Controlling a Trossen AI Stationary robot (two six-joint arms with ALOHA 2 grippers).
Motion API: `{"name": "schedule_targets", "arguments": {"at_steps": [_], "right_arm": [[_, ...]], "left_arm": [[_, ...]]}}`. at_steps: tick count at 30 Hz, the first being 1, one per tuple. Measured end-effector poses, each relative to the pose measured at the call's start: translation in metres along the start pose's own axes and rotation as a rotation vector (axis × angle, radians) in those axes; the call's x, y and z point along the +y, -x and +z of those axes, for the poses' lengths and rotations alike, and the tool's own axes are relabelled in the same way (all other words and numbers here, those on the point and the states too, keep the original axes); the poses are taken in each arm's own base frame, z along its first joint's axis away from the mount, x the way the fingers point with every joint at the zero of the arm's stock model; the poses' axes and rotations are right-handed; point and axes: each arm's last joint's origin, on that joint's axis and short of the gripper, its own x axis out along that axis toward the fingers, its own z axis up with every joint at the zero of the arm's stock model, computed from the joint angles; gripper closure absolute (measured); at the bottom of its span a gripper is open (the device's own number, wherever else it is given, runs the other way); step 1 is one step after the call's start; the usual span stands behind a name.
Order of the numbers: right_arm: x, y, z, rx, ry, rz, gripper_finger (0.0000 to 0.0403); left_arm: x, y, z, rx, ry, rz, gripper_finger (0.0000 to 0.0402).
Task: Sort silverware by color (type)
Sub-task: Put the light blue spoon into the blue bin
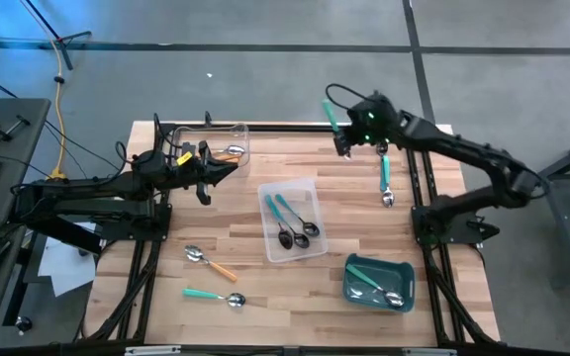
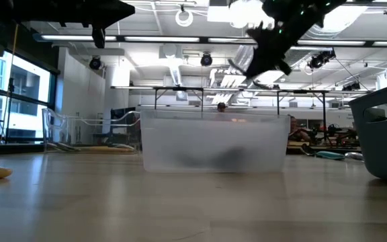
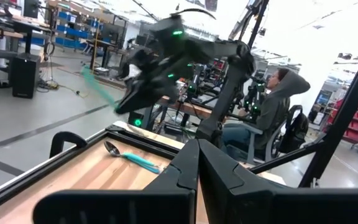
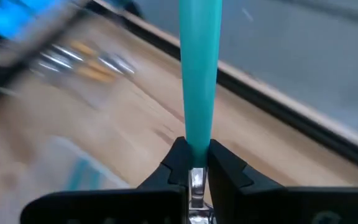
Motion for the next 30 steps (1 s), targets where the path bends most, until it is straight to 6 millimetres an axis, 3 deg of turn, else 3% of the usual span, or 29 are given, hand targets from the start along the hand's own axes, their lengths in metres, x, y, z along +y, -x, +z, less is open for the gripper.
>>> {"name": "schedule_targets", "arguments": {"at_steps": [4,7,12,17,23,30], "right_arm": [[0.016,0.021,-0.014,-0.187,0.022,0.137,0.0386],[0.026,0.027,-0.035,-0.266,0.009,0.231,0.0386],[0.037,0.023,-0.073,-0.315,-0.043,0.381,0.0386],[0.05,0.018,-0.094,-0.362,-0.059,0.463,0.0386],[0.061,0.02,-0.087,-0.425,0.013,0.465,0.0386],[0.095,0.021,-0.067,-0.467,0.165,0.52,0.0386]], "left_arm": [[0.0,0.0,0.0,0.001,0.018,-0.003,0.0401],[0.0,0.0,0.0,0.003,0.018,-0.008,0.0401],[0.0,0.0,0.0,0.006,0.018,-0.007,0.0401],[0.0,0.0,0.0,0.003,0.003,0.003,0.0401],[0.0,0.0,0.0,0.002,-0.008,0.005,0.0401],[-0.001,-0.002,-0.003,0.028,-0.054,-0.028,0.0401]]}}
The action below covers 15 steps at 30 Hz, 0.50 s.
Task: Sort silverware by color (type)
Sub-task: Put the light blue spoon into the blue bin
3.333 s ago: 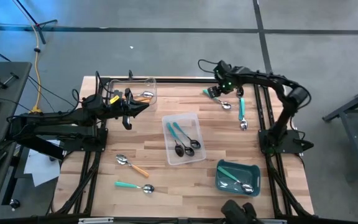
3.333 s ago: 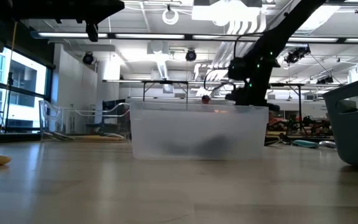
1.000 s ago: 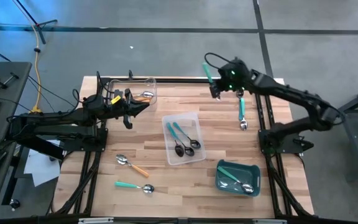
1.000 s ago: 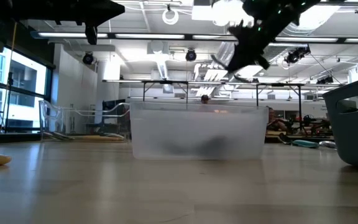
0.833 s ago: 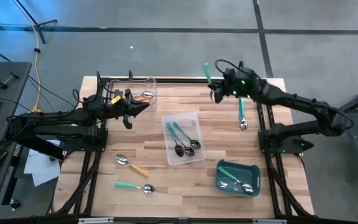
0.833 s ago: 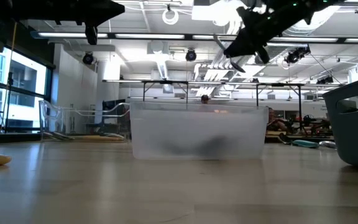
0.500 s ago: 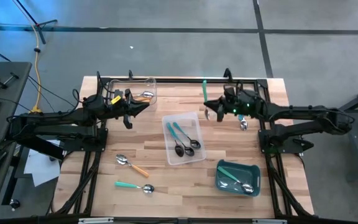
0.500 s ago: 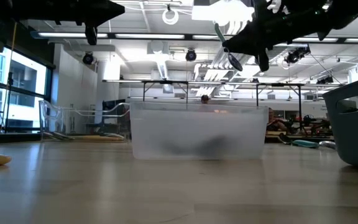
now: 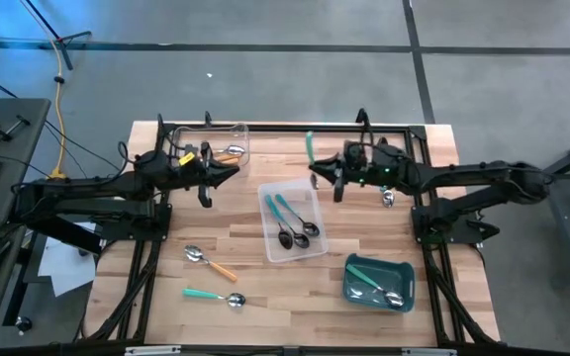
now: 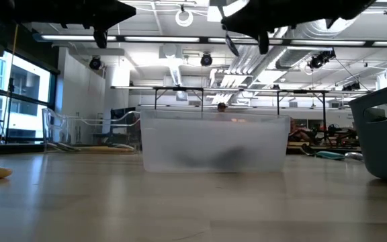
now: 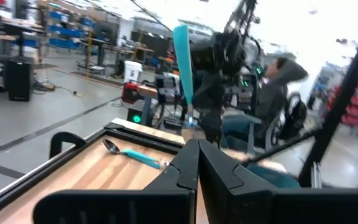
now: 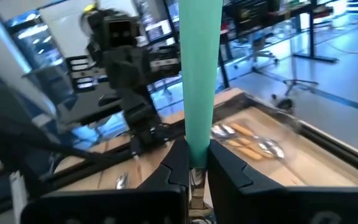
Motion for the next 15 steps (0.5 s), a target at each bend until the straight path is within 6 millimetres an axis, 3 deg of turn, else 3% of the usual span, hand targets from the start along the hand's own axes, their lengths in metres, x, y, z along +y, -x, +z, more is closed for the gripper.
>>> {"name": "schedule_targets", "arguments": {"at_steps": [8,15], "right_arm": [[0.029,-0.045,-0.009,0.073,0.057,0.103,0.0386],[0.039,-0.071,-0.015,0.005,0.044,0.147,0.0386]], "left_arm": [[-0.005,-0.009,-0.01,0.049,-0.009,-0.042,0.0401],[-0.01,-0.021,-0.011,-0.013,-0.052,-0.083,0.0401]]}}
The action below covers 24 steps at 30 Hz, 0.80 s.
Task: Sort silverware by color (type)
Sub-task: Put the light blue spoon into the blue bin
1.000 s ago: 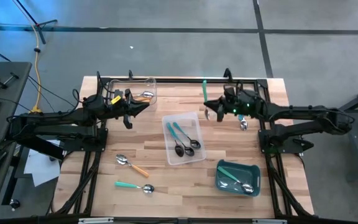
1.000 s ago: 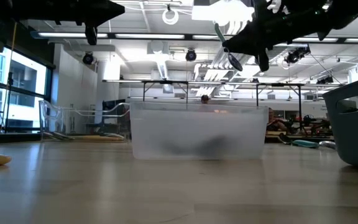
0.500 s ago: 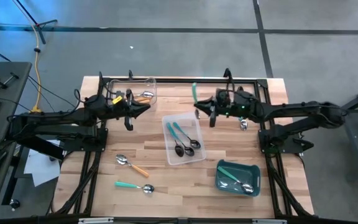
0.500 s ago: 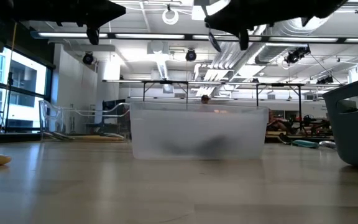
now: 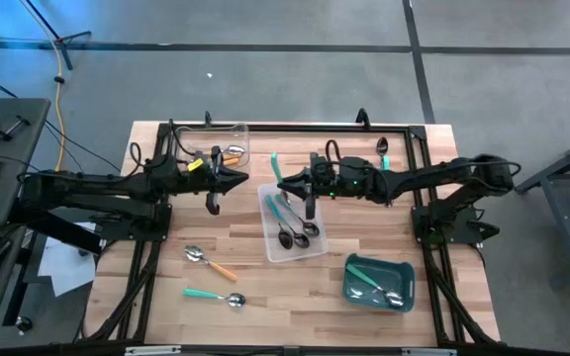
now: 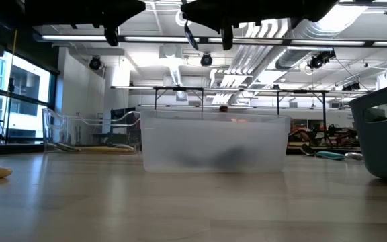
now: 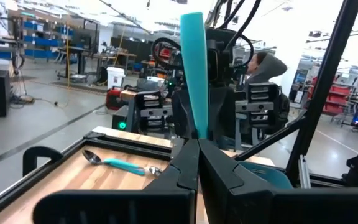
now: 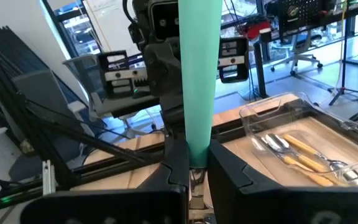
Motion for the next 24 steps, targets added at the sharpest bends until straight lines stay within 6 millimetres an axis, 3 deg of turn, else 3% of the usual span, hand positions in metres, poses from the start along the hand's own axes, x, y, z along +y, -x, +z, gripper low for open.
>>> {"name": "schedule_targets", "arguments": {"at_steps": [24], "right_arm": [[0.0007,-0.002,0.002,-0.013,-0.025,0.015,0.0385]], "left_arm": [[0.0012,-0.0065,-0.0047,0.001,0.001,0.002,0.0401]]}}
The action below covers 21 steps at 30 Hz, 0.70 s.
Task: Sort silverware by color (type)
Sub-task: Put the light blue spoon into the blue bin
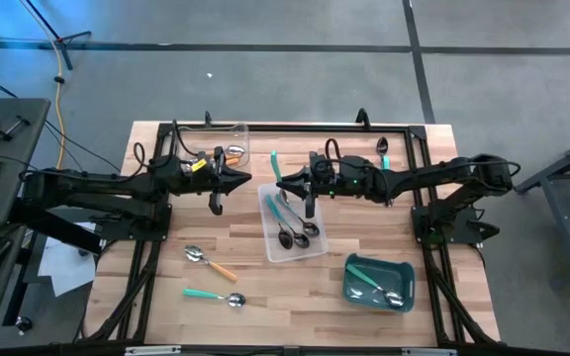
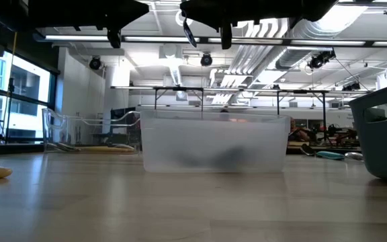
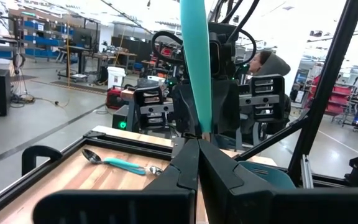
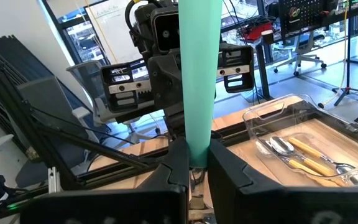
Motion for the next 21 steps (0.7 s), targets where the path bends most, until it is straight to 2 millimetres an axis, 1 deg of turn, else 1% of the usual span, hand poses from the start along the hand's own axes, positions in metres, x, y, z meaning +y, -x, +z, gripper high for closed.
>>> {"name": "schedule_targets", "arguments": {"at_steps": [21], "right_arm": [[-0.0023,0.0007,0.0012,0.015,-0.005,0.046,0.0387]], "left_arm": [[0.0002,0.0,-0.0001,0.0,0.009,0.006,0.0401]]}}
